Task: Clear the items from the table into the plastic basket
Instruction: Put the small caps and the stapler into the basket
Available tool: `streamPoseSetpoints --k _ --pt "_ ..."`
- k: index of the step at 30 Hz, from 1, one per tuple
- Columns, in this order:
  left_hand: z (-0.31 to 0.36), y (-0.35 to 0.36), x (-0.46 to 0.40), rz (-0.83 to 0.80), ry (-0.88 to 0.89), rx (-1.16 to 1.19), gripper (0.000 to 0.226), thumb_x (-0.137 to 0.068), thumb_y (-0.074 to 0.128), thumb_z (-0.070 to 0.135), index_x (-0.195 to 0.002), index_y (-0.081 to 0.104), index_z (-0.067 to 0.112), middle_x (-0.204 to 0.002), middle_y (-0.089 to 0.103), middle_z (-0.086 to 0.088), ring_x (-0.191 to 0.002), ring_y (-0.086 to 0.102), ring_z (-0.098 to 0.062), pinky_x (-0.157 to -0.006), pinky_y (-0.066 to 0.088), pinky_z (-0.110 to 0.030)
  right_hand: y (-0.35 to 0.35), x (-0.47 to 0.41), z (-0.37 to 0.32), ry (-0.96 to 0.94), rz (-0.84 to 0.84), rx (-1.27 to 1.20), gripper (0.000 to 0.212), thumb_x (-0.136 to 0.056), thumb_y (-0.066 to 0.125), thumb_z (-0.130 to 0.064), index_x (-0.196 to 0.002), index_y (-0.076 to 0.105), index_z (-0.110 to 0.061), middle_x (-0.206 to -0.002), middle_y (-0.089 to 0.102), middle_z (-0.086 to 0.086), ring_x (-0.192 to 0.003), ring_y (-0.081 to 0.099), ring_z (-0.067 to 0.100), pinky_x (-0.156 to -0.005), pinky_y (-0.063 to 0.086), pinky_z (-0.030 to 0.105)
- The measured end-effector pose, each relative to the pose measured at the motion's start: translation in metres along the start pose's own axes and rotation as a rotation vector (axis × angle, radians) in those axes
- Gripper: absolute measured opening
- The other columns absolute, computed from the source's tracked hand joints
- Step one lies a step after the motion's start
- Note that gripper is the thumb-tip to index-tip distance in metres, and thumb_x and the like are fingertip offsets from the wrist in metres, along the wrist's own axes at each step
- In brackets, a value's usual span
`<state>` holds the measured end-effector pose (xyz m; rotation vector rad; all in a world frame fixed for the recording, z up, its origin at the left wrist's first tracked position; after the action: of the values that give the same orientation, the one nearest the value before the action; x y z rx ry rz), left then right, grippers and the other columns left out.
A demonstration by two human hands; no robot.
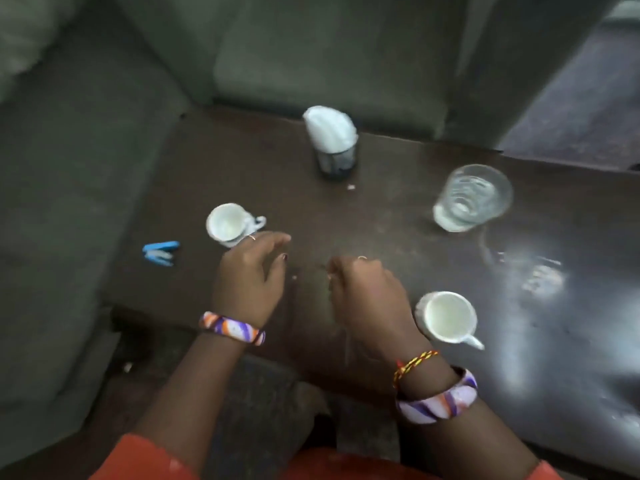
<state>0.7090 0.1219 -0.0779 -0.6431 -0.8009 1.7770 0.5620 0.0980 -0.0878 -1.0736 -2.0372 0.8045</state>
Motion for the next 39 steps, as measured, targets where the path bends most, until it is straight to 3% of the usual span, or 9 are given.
streamPoseSetpoints --k 8,11,15,19,24,28,32,36,39 --pt "-0.151 -0.074 0.018 0.236 -0.377 -0.066 0.036 -0.073 0.065 -0.002 -0.108 0.064 -0.001 -0.115 0.063 -0.023 -0.105 0.060 -0.039 -0.091 0.050 -0.050 0.092 -0.023 -0.071 -0.080 -0.197 0.030 0.022 -0.088 0.046 -0.016 -0.107 0.056 -0.019 -0.107 0.065 0.011 -0.101 0.061 0.035 -0.076 0.048 0.037" --pt "-0.191 -0.077 0.007 0.170 -0.526 -0.097 0.041 -0.074 0.068 0.003 -0.115 0.061 0.001 -0.121 0.057 -0.024 -0.114 0.053 -0.038 -0.099 0.044 -0.041 0.109 -0.035 -0.083 -0.104 -0.172 0.056 0.024 -0.088 0.045 -0.017 -0.108 0.056 -0.022 -0.109 0.064 0.007 -0.101 0.061 0.032 -0.079 0.051 0.038" --pt "-0.208 -0.074 -0.021 0.104 -0.484 -0.150 0.053 -0.075 0.062 -0.003 -0.126 0.054 0.006 -0.141 0.041 -0.025 -0.132 0.038 -0.035 -0.109 0.029 -0.032 0.123 -0.049 -0.088 -0.106 -0.176 0.090 0.025 -0.089 0.045 -0.019 -0.109 0.057 -0.024 -0.110 0.061 0.004 -0.102 0.060 0.029 -0.081 0.049 0.036" --pt "-0.226 -0.052 -0.047 -0.249 -0.379 -0.372 0.070 -0.077 0.050 -0.006 -0.141 0.035 0.021 -0.156 0.018 -0.016 -0.142 0.020 -0.034 -0.114 0.027 -0.038 0.129 -0.052 -0.085 -0.089 -0.188 0.131 0.027 -0.091 0.044 -0.021 -0.115 0.057 -0.026 -0.114 0.060 0.001 -0.106 0.059 0.026 -0.081 0.046 0.032" --pt "-0.230 -0.045 -0.050 -0.193 -0.246 -0.505 0.045 -0.073 0.058 0.002 -0.116 0.062 0.015 -0.116 0.064 -0.017 -0.111 0.056 -0.037 -0.092 0.045 -0.040 0.132 -0.047 -0.076 -0.043 -0.209 0.114 0.030 -0.092 0.043 -0.022 -0.120 0.054 -0.025 -0.118 0.060 0.002 -0.110 0.057 0.026 -0.082 0.047 0.032" --pt "-0.202 -0.036 -0.020 -0.151 -0.215 -0.483 0.038 -0.066 0.068 0.020 -0.103 0.068 0.014 -0.089 0.071 -0.019 -0.085 0.065 -0.041 -0.075 0.052 -0.043 0.130 -0.038 -0.064 -0.012 -0.190 0.081 0.033 -0.093 0.042 -0.022 -0.124 0.052 -0.027 -0.121 0.058 0.000 -0.109 0.058 0.024 -0.082 0.047 0.032" --pt "-0.147 -0.013 0.020 -0.206 -0.153 -0.283 0.046 -0.062 0.055 0.039 -0.099 0.070 0.016 -0.080 0.073 -0.013 -0.072 0.069 -0.035 -0.063 0.058 -0.038 0.117 -0.023 -0.044 0.025 -0.110 0.081 0.034 -0.092 0.043 -0.023 -0.125 0.050 -0.028 -0.121 0.058 0.000 -0.110 0.057 0.025 -0.080 0.046 0.032" --pt "-0.061 0.017 0.024 -0.326 -0.239 0.219 0.057 -0.058 0.052 0.045 -0.104 0.070 0.018 -0.096 0.070 -0.006 -0.084 0.070 -0.022 -0.076 0.057 -0.028 0.079 0.000 -0.018 0.075 0.157 -0.468 0.029 -0.091 0.043 -0.030 -0.114 0.060 -0.023 -0.111 0.067 -0.001 -0.104 0.061 0.014 -0.090 0.048 0.029" --pt "0.019 0.045 0.005 -0.432 -0.194 0.413 0.044 -0.060 0.061 0.041 -0.102 0.068 0.030 -0.087 0.069 0.004 -0.079 0.067 -0.005 -0.077 0.053 -0.021 0.032 0.019 0.019 0.229 0.400 -0.987 0.027 -0.091 0.047 -0.030 -0.111 0.064 -0.021 -0.113 0.069 0.002 -0.110 0.063 0.015 -0.098 0.049 0.035"
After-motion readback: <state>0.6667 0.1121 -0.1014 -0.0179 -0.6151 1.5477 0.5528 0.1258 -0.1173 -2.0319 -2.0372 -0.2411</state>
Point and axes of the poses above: each hand's wrist, its own x-axis away from the middle knuckle, its own y-axis out of the palm, z = x × y, the point moved 5 cm from there along -x, towards the middle knuckle
